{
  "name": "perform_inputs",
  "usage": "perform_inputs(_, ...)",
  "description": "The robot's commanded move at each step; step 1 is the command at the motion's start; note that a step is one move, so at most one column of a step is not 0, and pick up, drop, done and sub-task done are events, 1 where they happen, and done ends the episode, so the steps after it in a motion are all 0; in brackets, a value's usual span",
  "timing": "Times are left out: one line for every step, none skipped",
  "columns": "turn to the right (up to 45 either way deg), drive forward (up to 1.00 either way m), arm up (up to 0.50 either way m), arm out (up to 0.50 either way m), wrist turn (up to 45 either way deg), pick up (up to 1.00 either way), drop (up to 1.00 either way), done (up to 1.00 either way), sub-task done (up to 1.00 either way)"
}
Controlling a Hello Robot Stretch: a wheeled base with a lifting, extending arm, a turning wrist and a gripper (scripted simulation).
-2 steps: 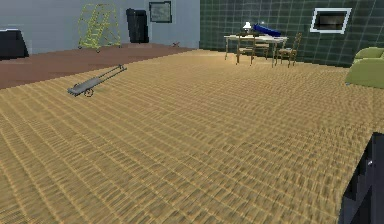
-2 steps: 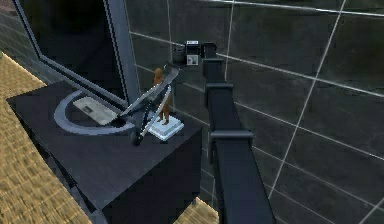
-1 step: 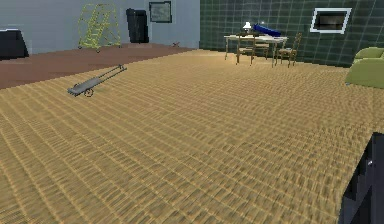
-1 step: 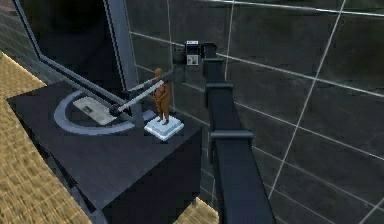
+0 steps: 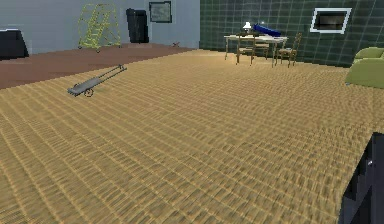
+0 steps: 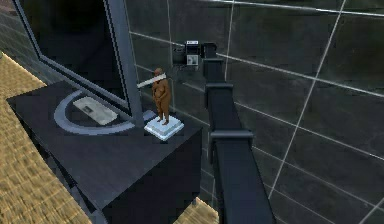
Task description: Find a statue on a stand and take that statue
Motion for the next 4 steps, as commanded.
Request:
perform_inputs(0.0, 0.00, 0.00, 0.00, 12.0, 0.00, 0.00, 0.00, 0.00)
perform_inputs(0.0, 0.00, -0.30, 0.00, 0.0, 0.00, 0.00, 0.00, 0.00)
perform_inputs(0.0, 0.00, 0.00, 0.00, 0.0, 1.00, 0.00, 0.00, 0.00)
perform_inputs(0.0, 0.00, 0.10, 0.00, 0.0, 0.00, 0.00, 0.00, 0.00)
